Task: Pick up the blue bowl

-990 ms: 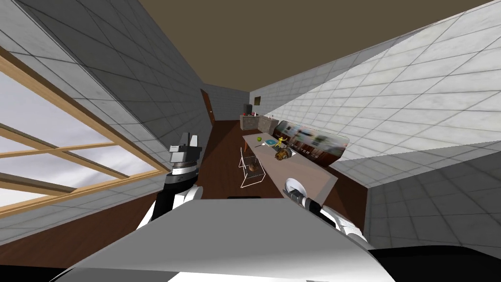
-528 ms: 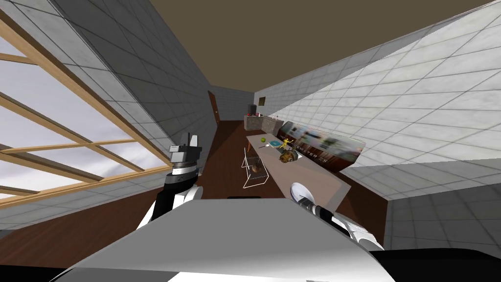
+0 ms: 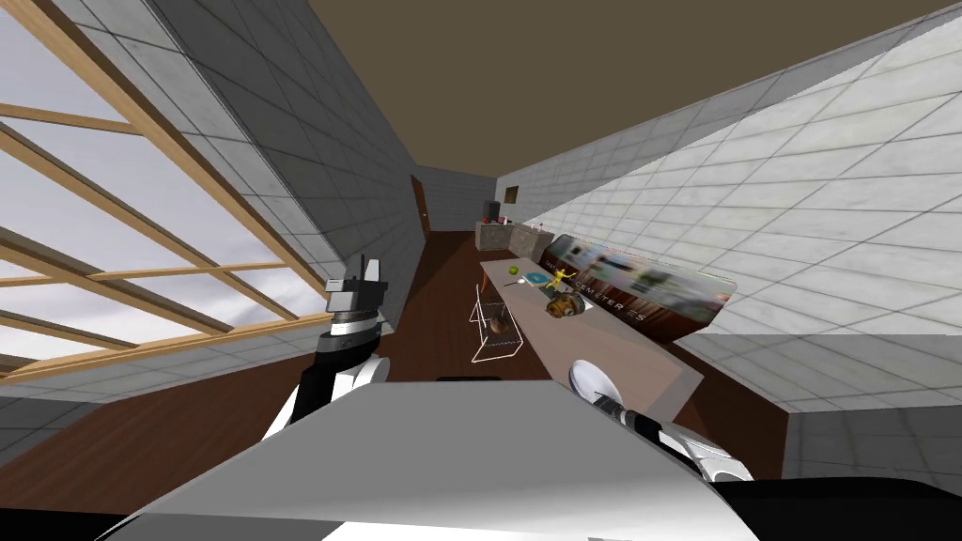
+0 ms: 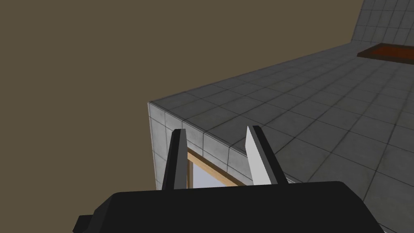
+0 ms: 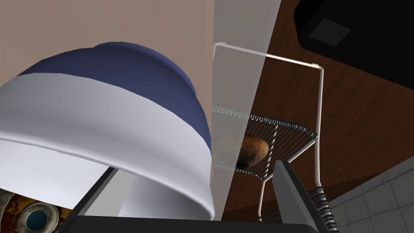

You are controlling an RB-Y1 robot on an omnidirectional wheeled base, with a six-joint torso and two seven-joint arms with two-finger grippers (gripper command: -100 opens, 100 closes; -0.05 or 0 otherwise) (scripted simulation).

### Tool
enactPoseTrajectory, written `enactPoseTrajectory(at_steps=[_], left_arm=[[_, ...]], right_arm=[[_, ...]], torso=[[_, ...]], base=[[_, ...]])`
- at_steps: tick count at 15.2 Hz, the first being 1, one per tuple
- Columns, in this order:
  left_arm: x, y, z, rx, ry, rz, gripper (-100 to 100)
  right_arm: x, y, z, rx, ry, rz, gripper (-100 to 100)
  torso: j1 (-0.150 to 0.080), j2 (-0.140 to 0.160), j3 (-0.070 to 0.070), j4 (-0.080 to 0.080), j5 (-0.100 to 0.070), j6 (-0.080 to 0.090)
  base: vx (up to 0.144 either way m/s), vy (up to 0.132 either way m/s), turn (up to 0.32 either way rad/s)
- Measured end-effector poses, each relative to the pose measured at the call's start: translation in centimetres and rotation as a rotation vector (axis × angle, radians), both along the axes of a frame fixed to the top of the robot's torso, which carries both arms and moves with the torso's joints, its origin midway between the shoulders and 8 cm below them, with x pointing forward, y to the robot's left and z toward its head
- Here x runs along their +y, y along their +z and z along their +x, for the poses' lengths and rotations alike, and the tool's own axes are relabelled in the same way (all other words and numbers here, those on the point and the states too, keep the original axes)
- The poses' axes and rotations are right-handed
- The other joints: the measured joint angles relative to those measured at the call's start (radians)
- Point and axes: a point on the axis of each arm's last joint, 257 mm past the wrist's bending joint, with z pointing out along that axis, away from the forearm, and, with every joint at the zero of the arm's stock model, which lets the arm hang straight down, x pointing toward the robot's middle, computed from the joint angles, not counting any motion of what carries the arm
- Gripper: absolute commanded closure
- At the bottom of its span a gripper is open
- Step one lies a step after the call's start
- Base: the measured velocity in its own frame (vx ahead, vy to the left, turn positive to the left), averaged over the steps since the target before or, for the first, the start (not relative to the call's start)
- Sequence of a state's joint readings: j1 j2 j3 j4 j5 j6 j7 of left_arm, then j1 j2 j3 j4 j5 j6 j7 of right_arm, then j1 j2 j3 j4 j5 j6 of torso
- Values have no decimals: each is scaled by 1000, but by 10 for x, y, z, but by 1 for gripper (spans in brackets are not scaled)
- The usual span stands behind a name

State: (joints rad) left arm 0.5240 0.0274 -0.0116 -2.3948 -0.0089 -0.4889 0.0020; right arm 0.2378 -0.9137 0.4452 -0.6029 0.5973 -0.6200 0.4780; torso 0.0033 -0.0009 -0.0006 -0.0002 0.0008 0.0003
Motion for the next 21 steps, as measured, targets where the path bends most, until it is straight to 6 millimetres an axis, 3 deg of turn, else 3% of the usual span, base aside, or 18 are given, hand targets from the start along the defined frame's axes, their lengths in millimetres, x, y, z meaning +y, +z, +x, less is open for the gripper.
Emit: enactPoseTrajectory(at_steps=[13, 16, 19, 21], left_arm=[[0, 0, 0, 0, 0, 0, 0], [0, 0, 0, 0, 0, 0, 0], [0, 0, 0, 0, 0, 0, 0], [0, 0, 0, 0, 0, 0, 0]], right_arm=[[-69, 5, -89, 227, 58, -170, -100], [-75, 4, -100, 257, 64, -191, -100], [-75, 0, -110, 264, 24, -184, -100], [-76, 3, -120, 279, 20, -181, -100]], torso=[[4, -2, -1, 0, 1, -1], [2, -1, 0, 0, 0, 0], [-4, 7, 4, 1, -1, -2], [-5, 9, 5, 2, -1, 1]], base=[[38, 63, 118], [26, 39, 30], [-103, -36, 351], [-63, -25, 0]])
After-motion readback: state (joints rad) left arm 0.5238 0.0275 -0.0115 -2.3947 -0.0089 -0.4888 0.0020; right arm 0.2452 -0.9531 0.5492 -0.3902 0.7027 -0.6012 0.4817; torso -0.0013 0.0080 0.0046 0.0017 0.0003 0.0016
